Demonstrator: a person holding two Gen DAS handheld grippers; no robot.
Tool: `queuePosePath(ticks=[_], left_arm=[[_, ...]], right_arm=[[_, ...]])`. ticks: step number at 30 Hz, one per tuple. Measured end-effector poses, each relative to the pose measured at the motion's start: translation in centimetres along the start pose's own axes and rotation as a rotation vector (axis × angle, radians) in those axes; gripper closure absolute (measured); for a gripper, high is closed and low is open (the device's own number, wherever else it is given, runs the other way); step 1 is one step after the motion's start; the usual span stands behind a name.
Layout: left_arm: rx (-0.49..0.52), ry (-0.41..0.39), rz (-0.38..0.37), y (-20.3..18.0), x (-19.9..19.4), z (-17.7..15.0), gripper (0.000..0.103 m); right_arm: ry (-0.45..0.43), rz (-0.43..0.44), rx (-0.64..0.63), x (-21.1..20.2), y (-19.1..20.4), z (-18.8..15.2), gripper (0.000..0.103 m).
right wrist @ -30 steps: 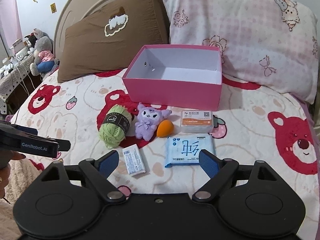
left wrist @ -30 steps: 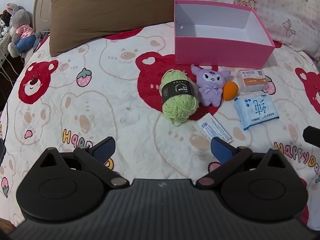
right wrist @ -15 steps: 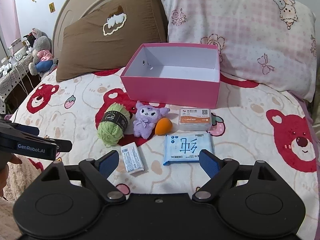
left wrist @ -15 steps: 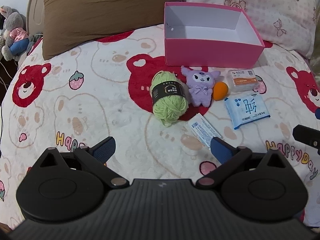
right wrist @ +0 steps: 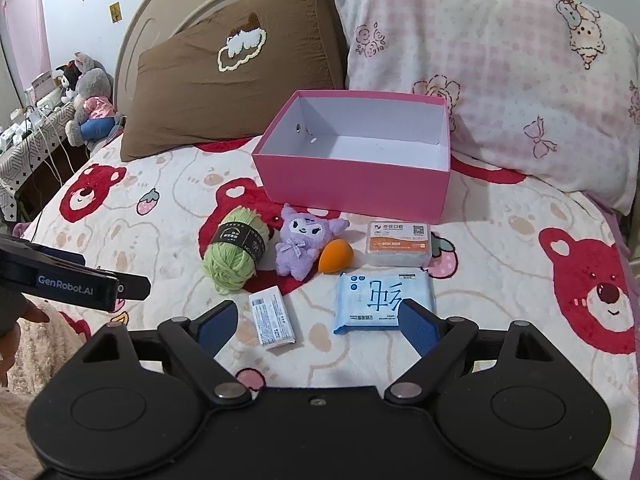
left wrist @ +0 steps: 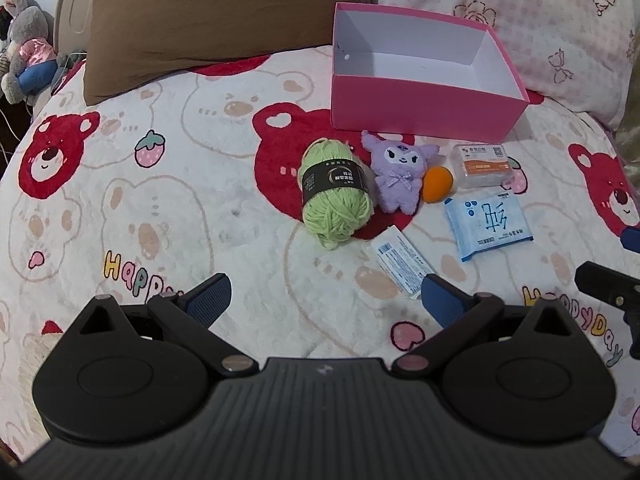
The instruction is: Organize objects
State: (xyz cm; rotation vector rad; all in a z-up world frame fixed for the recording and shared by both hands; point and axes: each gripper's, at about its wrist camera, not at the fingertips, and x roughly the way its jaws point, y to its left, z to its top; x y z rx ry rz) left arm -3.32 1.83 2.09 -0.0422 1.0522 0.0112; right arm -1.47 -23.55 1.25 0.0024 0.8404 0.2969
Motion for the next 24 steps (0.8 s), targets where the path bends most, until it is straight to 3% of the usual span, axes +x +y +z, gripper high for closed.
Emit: queuePosePath(ticks=[24], left_arm=[[-0.02, 0.034, 0.0, 0.16, 0.75, -0.22, 0.0]], right_arm=[[0.04, -0.017, 0.035, 0.5, -0.42, -0.15, 0.013]])
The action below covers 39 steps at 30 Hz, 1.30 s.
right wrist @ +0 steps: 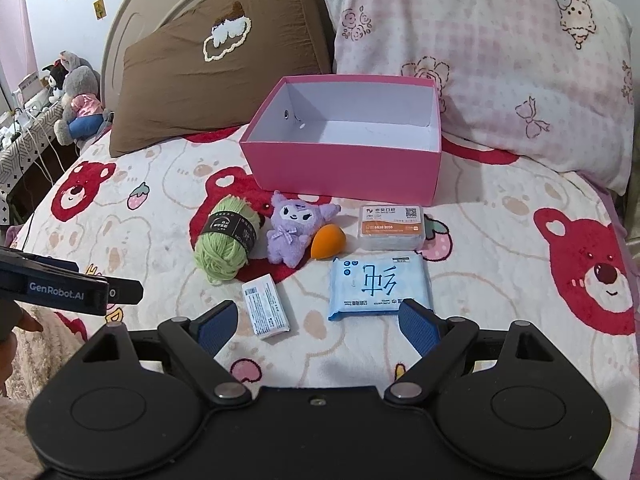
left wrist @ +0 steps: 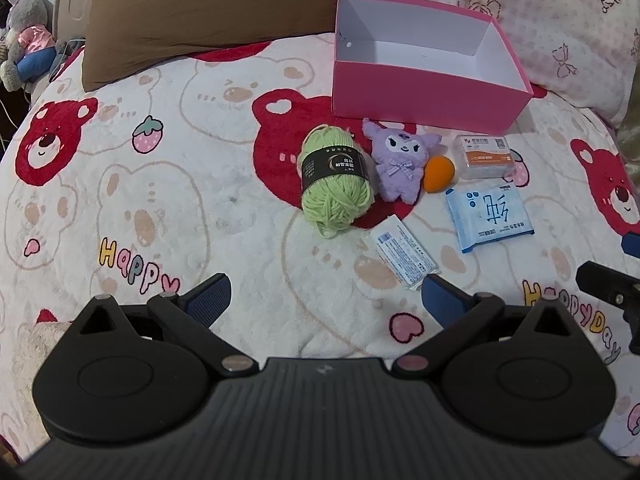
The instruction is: Organize objects
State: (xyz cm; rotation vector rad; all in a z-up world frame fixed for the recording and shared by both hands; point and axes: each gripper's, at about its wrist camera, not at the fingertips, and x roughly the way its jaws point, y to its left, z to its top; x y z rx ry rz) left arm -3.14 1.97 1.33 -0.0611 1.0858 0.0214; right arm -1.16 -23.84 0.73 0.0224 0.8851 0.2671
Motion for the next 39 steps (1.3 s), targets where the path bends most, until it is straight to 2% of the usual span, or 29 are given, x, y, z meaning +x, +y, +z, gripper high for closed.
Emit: queuePosePath(ticks=[26, 29, 34, 37, 39], left_arm=[[0.002, -0.004, -0.003, 0.2, -0.7, 0.4, 0.0], [0.006, -0.016, -0.008, 0.2, -1.0, 0.9, 0.0], [-0.013, 0.025, -0.041, -0.2, 1.1, 2.1, 0.002], [-0.005, 0.05, -0.025, -0.9, 3.0, 2.5, 0.003], [-0.009, 0.073, -0.045, -1.2, 4.2, 2.8, 0.007]], right_arm=[[0.003, -0.016, -0.038, -0.7, 0.2, 0.9, 0.013], [-0.002, 0.041, -0.061, -0.7, 0.0, 1.2, 0.013], [0.056, 0.235, -0.165, 1.7, 0.8, 2.2, 0.014], [0.103, 0.289, -0.241, 4.2, 2.2, 2.3, 0.018], [0.129, 0.294, -0.273, 6.3, 2.9, 2.3, 0.025]])
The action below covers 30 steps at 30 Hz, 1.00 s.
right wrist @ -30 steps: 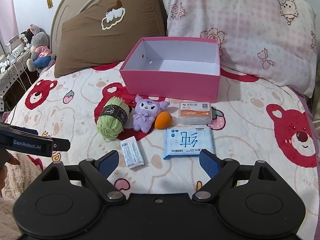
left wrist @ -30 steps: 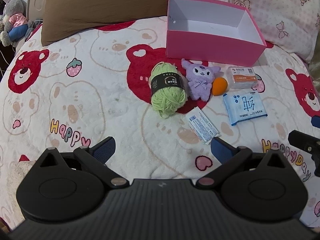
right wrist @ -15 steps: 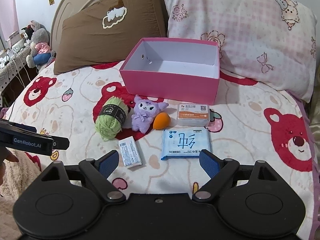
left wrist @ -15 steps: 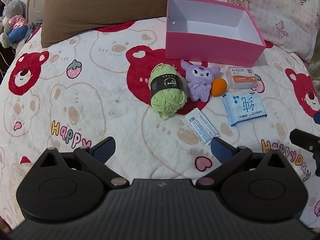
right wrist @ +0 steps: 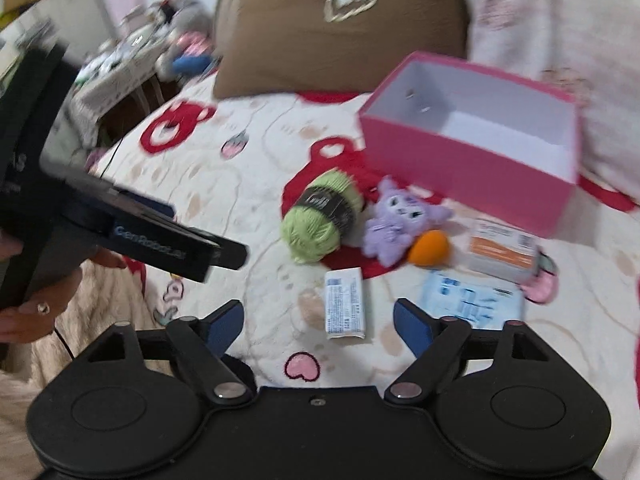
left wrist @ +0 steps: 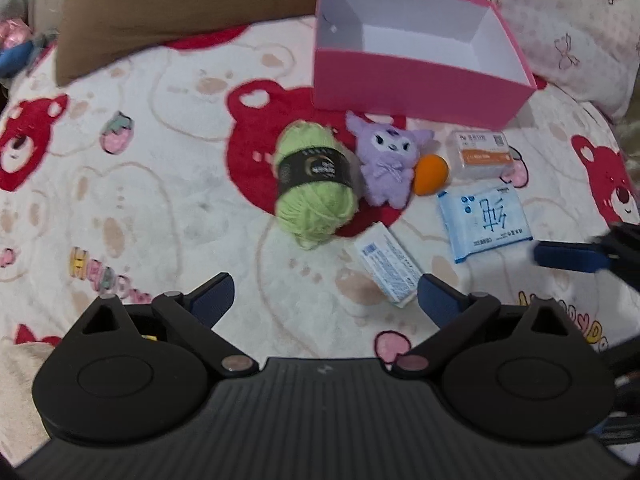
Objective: Organize objects
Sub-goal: 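Move the left tool to the white medicine packet and close on it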
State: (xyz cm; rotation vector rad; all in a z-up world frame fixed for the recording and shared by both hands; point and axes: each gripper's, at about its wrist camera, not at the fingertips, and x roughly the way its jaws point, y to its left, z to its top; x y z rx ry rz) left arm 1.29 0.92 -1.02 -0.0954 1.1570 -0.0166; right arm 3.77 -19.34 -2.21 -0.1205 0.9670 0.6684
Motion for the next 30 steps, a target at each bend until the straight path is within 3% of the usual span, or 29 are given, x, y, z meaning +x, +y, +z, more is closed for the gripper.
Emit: queuePosePath(ticks=[6, 9, 19, 21, 26, 30], left_arm=[[-0.046, 0.032, -0.024, -0.2, 3.1, 0.2, 0.025], [-0.087, 0.037, -0.071, 0.1, 4.6, -0.2, 0.036], [-0.178, -0.054, -0.159, -0.3, 7.7, -1.7, 0.039], [-0.182, -0.061, -0.175, -0.4, 8.3, -2.1, 0.041], [-0.204, -0.09, -0.224, -0.4, 9.4, -2.9, 0.041], [-0.222, -0.124, -0.225, -0.5, 9.7, -3.3, 0.048]], right_arm=[[0.034, 0.044, -0.056, 4.4, -0.7, 0.2, 0.031], [0.041, 0.068, -0.072, 6.0, -1.1, -0.3, 0.031], [0.021, 0.02, -0.117, 10.7, -1.4, -2.5, 0.032], [0.031, 0.021, -0.115, 11.1, -1.5, -2.6, 0.039], [0.043, 0.009, -0.121, 12.1, -1.6, -3.1, 0.041], [0.054, 0.006, -0.117, 12.8, -1.6, -3.6, 0.042]])
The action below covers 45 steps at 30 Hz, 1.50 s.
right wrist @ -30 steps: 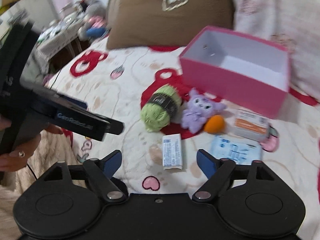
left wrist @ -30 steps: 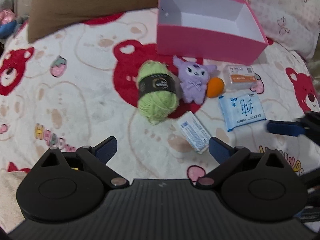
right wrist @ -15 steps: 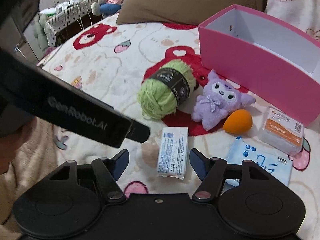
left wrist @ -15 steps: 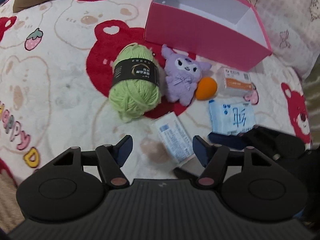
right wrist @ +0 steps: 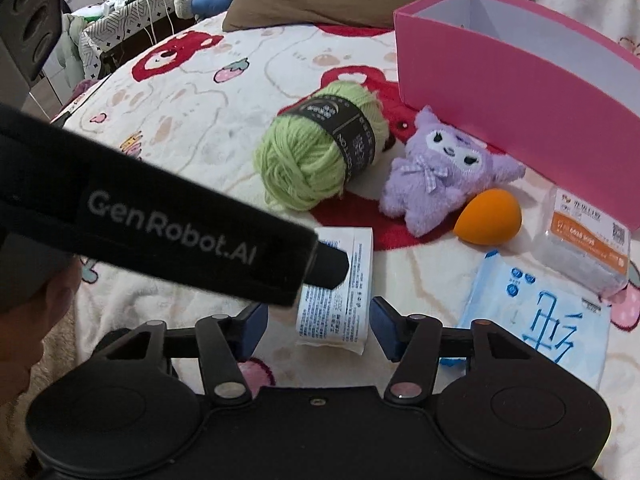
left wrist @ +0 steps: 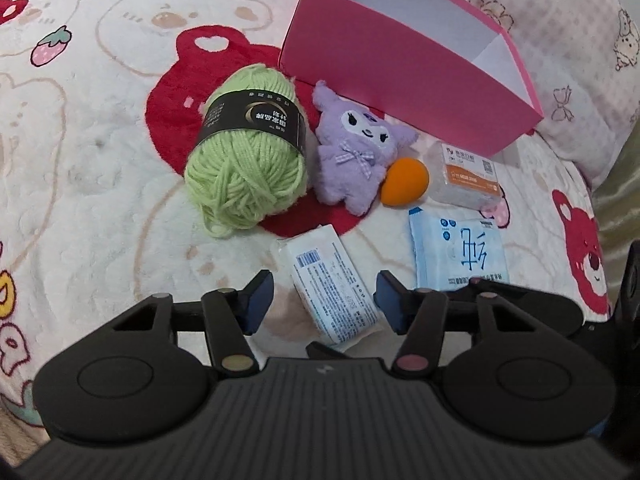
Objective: Organize objects
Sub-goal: 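Move the left tool to the white medicine packet and close on it, then lift the white packet with the left tool and carry it over the pink box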
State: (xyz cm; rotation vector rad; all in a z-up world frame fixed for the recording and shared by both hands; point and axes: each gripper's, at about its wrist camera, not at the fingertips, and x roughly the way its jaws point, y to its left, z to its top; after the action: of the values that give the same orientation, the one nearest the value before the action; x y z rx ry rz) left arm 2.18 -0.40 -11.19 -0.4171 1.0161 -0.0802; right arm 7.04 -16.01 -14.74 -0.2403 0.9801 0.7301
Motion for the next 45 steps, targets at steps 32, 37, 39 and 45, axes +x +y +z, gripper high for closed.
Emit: queuePosePath(ticks=[32, 37, 39, 45], left_arm=[[-0.117, -0.038, -0.086, 2.3, 3.9, -2.7, 0.077], [-0.096, -0.041, -0.076, 2.0, 3.8, -2.8, 0.079], [-0.087, -0.031, -0.076, 1.9, 3.8, -2.7, 0.079], [-0.117, -0.026, -0.114, 2.2, 3.3, -2.7, 0.079]], right_arm=[[-0.129, -0.057, 0.183, 2.4, -1.2, -2.9, 0.052], [-0.156, -0.094, 0.193, 2.4, -0.4, -3.4, 0.054], [-0.162, -0.131, 0.177, 2.5, 0.2, -3.5, 0.056], [-0.18, -0.199, 0.14, 2.0, 1.6, -3.5, 0.057]])
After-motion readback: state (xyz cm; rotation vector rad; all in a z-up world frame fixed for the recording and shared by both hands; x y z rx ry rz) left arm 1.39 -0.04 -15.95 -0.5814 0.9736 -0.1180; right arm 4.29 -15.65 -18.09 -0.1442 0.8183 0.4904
